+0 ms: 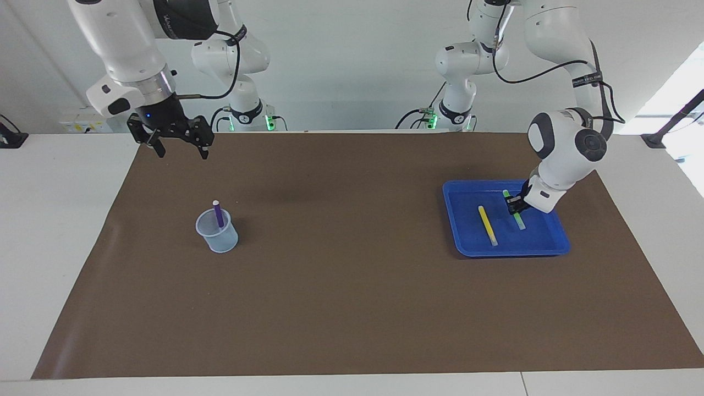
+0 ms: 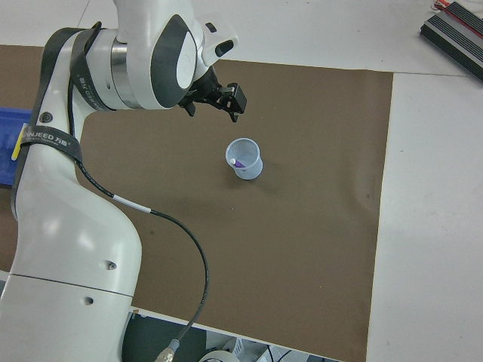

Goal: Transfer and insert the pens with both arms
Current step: 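Lift the green pen toward the right gripper with the left gripper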

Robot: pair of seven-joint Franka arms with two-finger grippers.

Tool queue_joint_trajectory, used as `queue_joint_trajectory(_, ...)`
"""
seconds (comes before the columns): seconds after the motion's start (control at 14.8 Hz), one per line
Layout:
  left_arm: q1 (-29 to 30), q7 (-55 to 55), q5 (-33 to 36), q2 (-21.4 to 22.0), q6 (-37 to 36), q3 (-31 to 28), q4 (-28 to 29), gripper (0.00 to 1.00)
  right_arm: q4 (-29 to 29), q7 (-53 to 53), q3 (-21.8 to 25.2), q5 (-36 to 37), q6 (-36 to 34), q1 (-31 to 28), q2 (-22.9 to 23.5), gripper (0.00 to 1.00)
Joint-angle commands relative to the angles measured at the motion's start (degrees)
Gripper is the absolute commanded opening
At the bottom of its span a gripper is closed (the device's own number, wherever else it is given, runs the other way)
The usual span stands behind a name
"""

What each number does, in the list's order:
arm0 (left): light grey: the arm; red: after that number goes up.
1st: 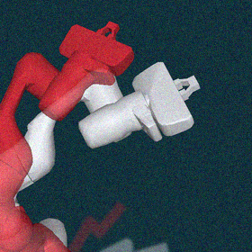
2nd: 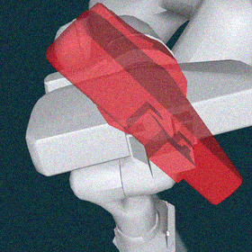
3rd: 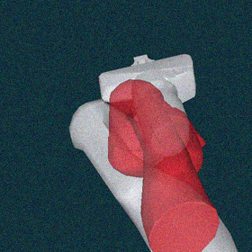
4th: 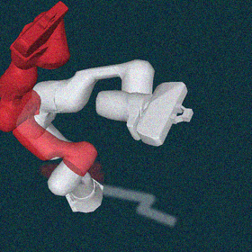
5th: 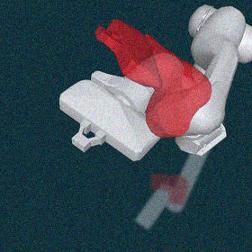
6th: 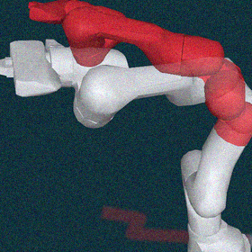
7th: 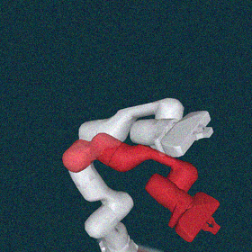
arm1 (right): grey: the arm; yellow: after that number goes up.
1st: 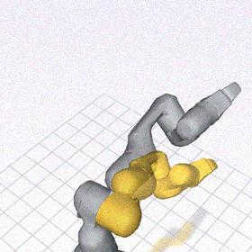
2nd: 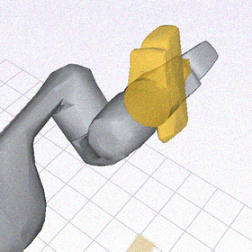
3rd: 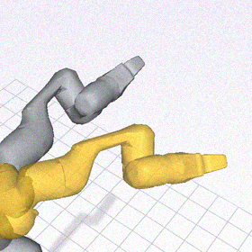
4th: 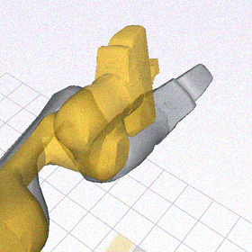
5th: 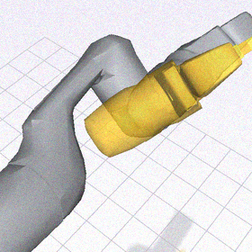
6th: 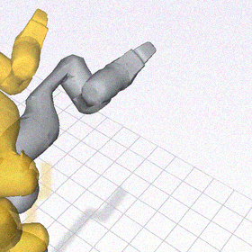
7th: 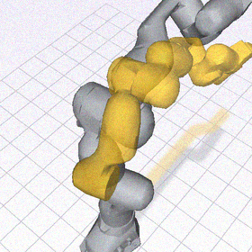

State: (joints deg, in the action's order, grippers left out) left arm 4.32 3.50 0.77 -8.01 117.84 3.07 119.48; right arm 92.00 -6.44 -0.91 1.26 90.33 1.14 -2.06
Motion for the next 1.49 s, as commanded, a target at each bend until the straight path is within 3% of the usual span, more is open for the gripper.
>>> queue_joint_trajectory(0.0,0.4,1.7,-1.7,0.4,-8.0,0.4,-5.1,0.0,-6.3,-0.5,-0.1,-0.3,-5.4,-0.8,2.3,1.0)
queue_joint_trajectory(0.14,0.1,4.7,-4.7,0.7,-11.7,0.4,-7.7,0.0,-9.6,-0.4,-0.1,-0.5,-8.7,-0.9,3.5,1.0)
queue_joint_trajectory(0.34,-2.1,15.4,-10.2,0.7,-19.9,0.7,-14.1,0.0,-8.3,-0.5,-0.1,-0.4,-9.1,-0.6,2.6,1.0)
queue_joint_trajectory(0.54,-5.3,32.4,-18.1,2.5,-23.5,0.9,-17.5,0.0,-6.9,-0.7,-0.1,-0.5,-9.2,-0.6,2.0,1.0)
queue_joint_trajectory(0.88,-9.5,60.7,-32.7,8.2,-22.8,1.2,-17.1,0.0,-4.2,-0.6,-0.1,-1.1,-8.2,-0.7,0.7,1.0)
queue_joint_trajectory(1.15,-12.8,79.3,-43.3,10.2,-21.1,3.1,-16.0,0.0,-4.3,-0.6,0.1,-7.4,-8.2,-0.7,0.7,1.0)
queue_joint_trajectory(1.42,-17.8,89.5,-51.5,13.7,-13.3,3.7,-11.7,0.0,-4.0,-0.9,-0.1,-18.0,-8.1,-0.2,0.5,1.0)
